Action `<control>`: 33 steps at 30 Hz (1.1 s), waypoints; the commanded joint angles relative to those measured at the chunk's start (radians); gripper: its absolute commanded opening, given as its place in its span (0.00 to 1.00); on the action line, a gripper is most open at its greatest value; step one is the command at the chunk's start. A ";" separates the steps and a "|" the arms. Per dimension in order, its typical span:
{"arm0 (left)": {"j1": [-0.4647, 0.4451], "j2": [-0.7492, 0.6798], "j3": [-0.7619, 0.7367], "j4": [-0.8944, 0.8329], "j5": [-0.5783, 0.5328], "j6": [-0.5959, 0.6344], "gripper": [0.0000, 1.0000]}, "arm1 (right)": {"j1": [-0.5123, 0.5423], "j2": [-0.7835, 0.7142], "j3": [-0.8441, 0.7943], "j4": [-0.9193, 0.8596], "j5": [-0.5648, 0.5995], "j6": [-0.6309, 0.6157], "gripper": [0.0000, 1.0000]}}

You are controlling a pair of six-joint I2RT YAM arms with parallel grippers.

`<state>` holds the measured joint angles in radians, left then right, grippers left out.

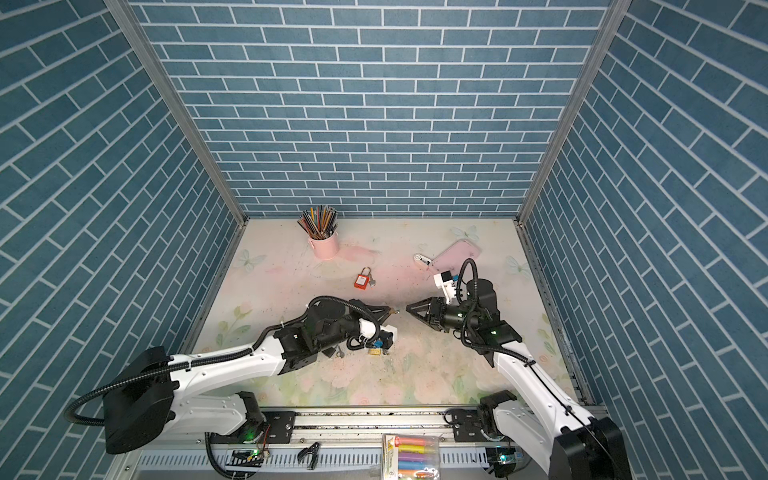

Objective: Lock with the key

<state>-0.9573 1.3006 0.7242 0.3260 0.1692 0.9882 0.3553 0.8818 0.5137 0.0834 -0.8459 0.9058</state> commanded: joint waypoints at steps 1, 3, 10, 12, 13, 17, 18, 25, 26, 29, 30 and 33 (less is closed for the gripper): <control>0.045 0.009 0.069 -0.190 0.232 -0.239 0.00 | 0.006 -0.148 -0.068 0.149 0.150 -0.137 0.41; 0.082 0.012 0.094 -0.237 0.344 -0.295 0.00 | 0.006 -0.223 -0.147 0.266 0.197 -0.148 0.42; 0.178 0.029 0.137 -0.301 0.595 -0.372 0.00 | 0.009 -0.249 -0.129 0.220 0.102 -0.281 0.51; 0.188 0.043 0.156 -0.320 0.642 -0.373 0.00 | 0.015 -0.205 -0.092 0.195 0.041 -0.301 0.53; 0.190 0.050 0.168 -0.337 0.649 -0.363 0.00 | 0.023 -0.182 -0.075 0.189 0.019 -0.301 0.55; 0.191 0.055 0.185 -0.372 0.645 -0.326 0.00 | 0.059 -0.114 -0.027 0.136 -0.006 -0.304 0.56; 0.191 0.051 0.180 -0.367 0.641 -0.323 0.00 | 0.066 -0.096 -0.014 0.106 0.002 -0.304 0.56; 0.192 0.028 0.146 -0.312 0.646 -0.342 0.00 | 0.082 -0.022 0.013 0.036 -0.091 -0.268 0.51; 0.195 0.029 0.144 -0.310 0.656 -0.344 0.00 | 0.091 -0.029 0.008 0.041 -0.104 -0.277 0.51; 0.211 0.039 0.148 -0.298 0.701 -0.373 0.00 | 0.122 -0.040 0.000 0.041 -0.123 -0.319 0.49; 0.214 0.040 0.151 -0.299 0.718 -0.379 0.00 | 0.132 -0.036 -0.002 0.041 -0.130 -0.330 0.49; 0.229 0.040 0.155 -0.294 0.761 -0.402 0.00 | 0.162 -0.015 0.000 0.027 -0.134 -0.362 0.43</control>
<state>-0.7467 1.3479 0.8783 0.0063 0.8528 0.6109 0.4950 0.8589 0.5041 0.1318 -0.9390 0.6083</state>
